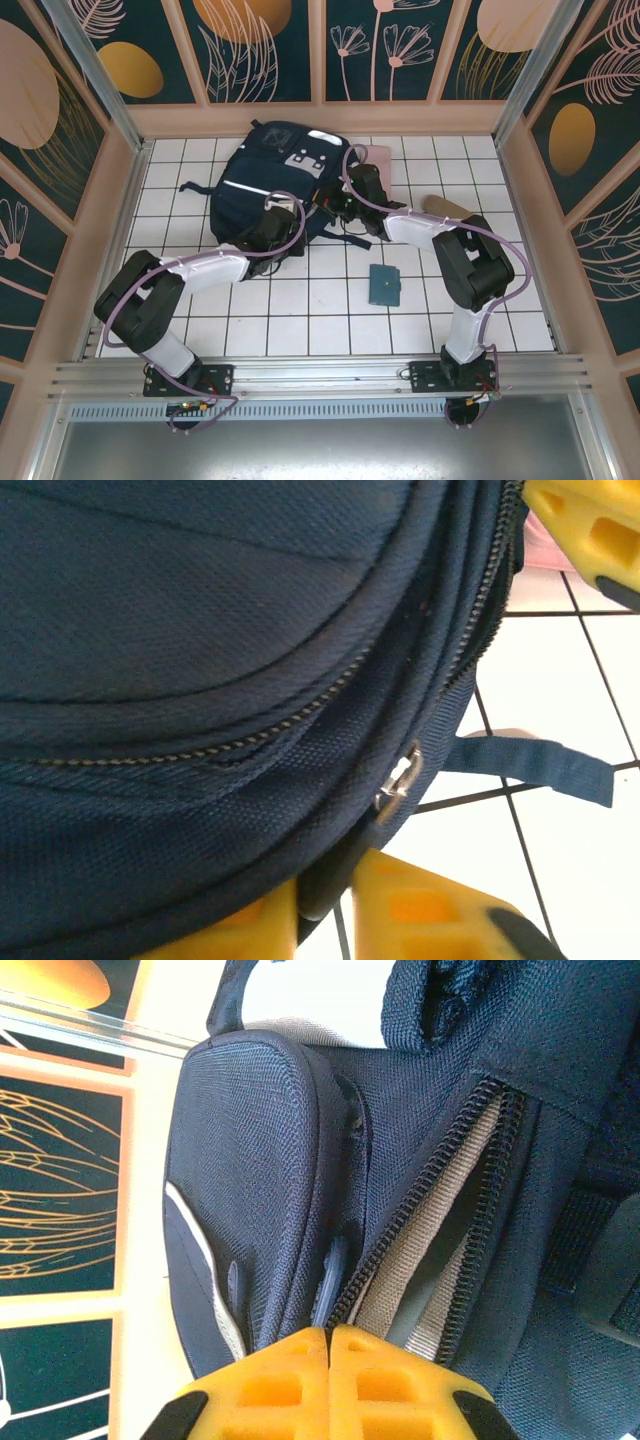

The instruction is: Pack the student bag

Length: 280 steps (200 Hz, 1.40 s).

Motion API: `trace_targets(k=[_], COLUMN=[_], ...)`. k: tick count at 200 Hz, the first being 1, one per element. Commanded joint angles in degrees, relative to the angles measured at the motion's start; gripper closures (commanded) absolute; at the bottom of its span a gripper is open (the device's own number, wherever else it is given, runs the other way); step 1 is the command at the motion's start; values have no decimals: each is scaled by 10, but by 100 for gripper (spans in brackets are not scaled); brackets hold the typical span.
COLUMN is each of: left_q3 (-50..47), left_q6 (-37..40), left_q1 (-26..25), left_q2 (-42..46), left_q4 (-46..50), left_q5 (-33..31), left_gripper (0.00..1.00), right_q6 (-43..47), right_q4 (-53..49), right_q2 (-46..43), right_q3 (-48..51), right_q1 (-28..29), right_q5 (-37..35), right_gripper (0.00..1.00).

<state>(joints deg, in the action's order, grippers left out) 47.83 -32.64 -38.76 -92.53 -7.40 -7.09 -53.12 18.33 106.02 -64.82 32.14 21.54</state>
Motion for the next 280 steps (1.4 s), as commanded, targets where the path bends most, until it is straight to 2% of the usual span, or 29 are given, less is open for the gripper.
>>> trace_targets(k=[1, 39, 67, 70, 129, 156, 166, 171, 198, 246, 280], left_q3=[23, 6, -25, -29, -105, -105, -101, -100, -91, -73, -74], left_q6=[-6, -31, -50, -52, -61, -46, -41, -38, -17, 0, 0], left_q1=[-1, 0, 6, 8, 71, 72, 71, 70, 60, 32, 18], left_q2=[6, 53, 95, 100, 188, 195, 189, 185, 175, 175, 176], left_q4=[-3, 35, 75, 77, 128, 99, 85, 80, 59, 59, 55], left_q5=[-56, -118, -141, -140, -158, -102, -75, -63, -23, -17, -9], left_gripper=[100, 100, 100, 100, 100, 100, 100, 100, 100, 100, 100], right_q6=[-6, 1, 6, 6, 18, 17, 16, 13, -1, -82, -105], right_q4=[51, 49, 44, 44, 42, 60, 68, 74, 99, 169, 155], right_q2=[-35, -37, -47, -48, -57, -47, -46, -45, -41, -6, 26], right_q3=[-11, -5, 6, 8, 23, 19, 22, 25, 43, 88, 67], right_q1=[7, -1, -5, -20, -55, -46, -33, -26, 17, 63, 77], right_q5=[26, 24, 16, 16, 18, 51, 57, 58, 60, 72, 58], right_gripper=[100, 100, 100, 100, 100, 100, 82, 79, 75, 68, 66])
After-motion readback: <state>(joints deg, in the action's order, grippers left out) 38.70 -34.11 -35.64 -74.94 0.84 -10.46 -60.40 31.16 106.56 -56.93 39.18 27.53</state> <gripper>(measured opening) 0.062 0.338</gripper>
